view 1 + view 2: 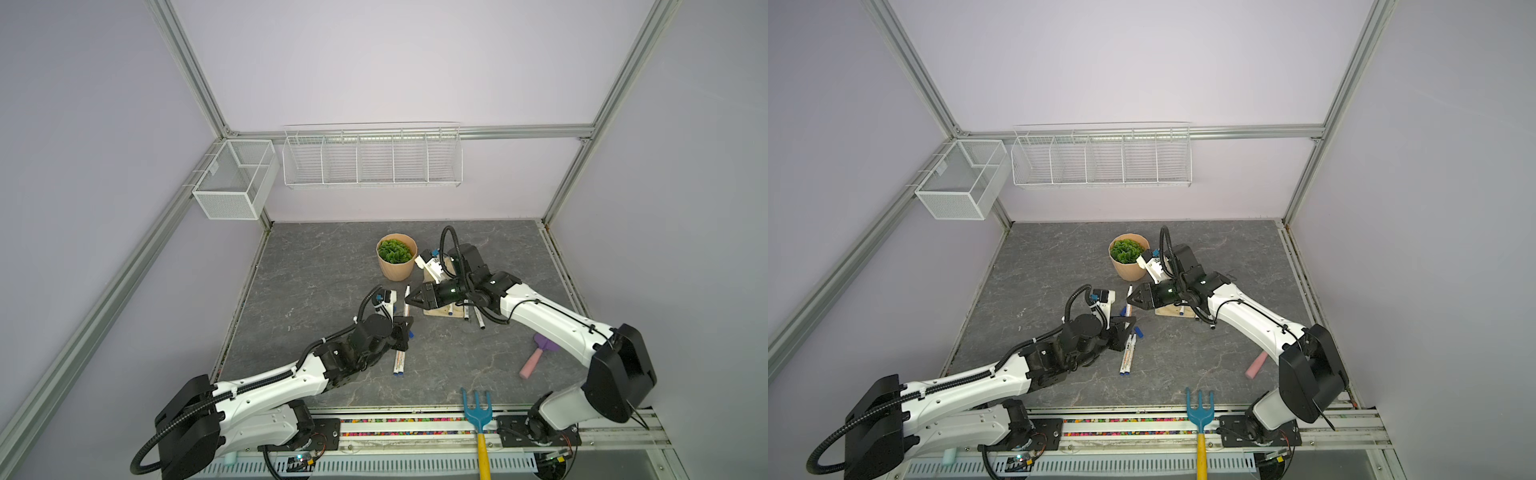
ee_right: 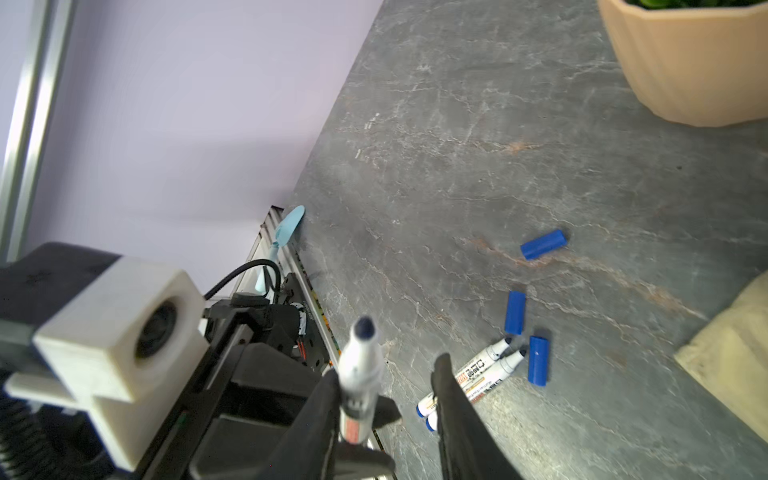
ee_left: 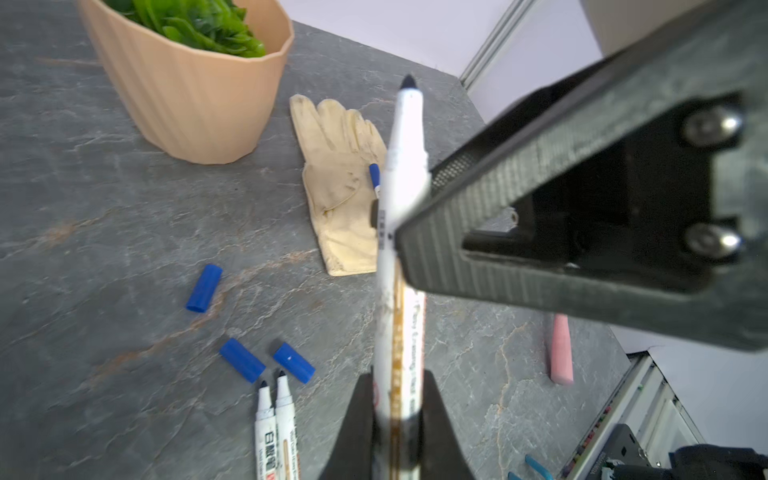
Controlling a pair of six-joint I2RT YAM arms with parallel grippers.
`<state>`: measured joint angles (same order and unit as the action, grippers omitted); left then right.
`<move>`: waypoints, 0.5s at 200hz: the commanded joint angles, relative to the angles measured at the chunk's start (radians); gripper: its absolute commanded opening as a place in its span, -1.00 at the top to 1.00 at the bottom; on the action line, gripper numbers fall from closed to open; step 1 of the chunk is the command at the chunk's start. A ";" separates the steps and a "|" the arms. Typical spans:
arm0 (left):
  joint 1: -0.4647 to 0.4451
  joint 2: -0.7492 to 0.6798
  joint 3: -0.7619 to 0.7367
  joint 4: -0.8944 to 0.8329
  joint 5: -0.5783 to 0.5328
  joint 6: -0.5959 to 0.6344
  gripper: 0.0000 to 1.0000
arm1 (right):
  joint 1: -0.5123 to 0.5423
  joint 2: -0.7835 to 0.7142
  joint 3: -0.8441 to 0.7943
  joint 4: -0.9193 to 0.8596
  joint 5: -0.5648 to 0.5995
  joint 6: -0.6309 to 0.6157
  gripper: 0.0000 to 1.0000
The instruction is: Insert the pens into the pen caps
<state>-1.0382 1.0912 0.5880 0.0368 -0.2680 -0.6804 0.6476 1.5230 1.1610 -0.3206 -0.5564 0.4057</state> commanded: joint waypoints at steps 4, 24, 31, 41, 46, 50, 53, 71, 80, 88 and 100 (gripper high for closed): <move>0.038 -0.044 -0.034 -0.126 -0.116 -0.115 1.00 | 0.018 0.074 0.008 -0.115 0.158 -0.043 0.18; 0.043 -0.075 -0.069 -0.185 -0.157 -0.176 1.00 | 0.041 0.147 0.043 -0.157 0.181 -0.054 0.20; 0.043 -0.090 -0.082 -0.200 -0.171 -0.194 1.00 | 0.049 0.173 0.064 -0.178 0.185 -0.060 0.20; 0.044 -0.115 -0.106 -0.207 -0.183 -0.214 1.00 | 0.059 0.211 0.100 -0.206 0.197 -0.072 0.20; 0.046 -0.129 -0.119 -0.207 -0.187 -0.225 1.00 | 0.063 0.228 0.114 -0.215 0.207 -0.078 0.20; 0.047 -0.139 -0.130 -0.206 -0.188 -0.232 1.00 | 0.068 0.242 0.126 -0.222 0.218 -0.082 0.20; 0.048 -0.150 -0.140 -0.204 -0.189 -0.236 1.00 | 0.072 0.253 0.136 -0.227 0.226 -0.085 0.21; 0.056 -0.200 -0.180 -0.202 -0.190 -0.252 1.00 | 0.097 0.331 0.211 -0.286 0.257 -0.112 0.22; 0.058 -0.225 -0.195 -0.205 -0.185 -0.252 1.00 | 0.111 0.371 0.253 -0.322 0.285 -0.128 0.23; 0.061 -0.250 -0.207 -0.213 -0.181 -0.250 1.00 | 0.128 0.406 0.287 -0.354 0.309 -0.143 0.23; 0.063 -0.284 -0.220 -0.229 -0.179 -0.247 1.00 | 0.147 0.450 0.328 -0.390 0.353 -0.161 0.23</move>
<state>-0.9833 0.8692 0.3901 -0.1596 -0.4225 -0.8902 0.7559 1.9072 1.4208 -0.5915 -0.3008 0.3134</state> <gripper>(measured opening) 0.131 0.385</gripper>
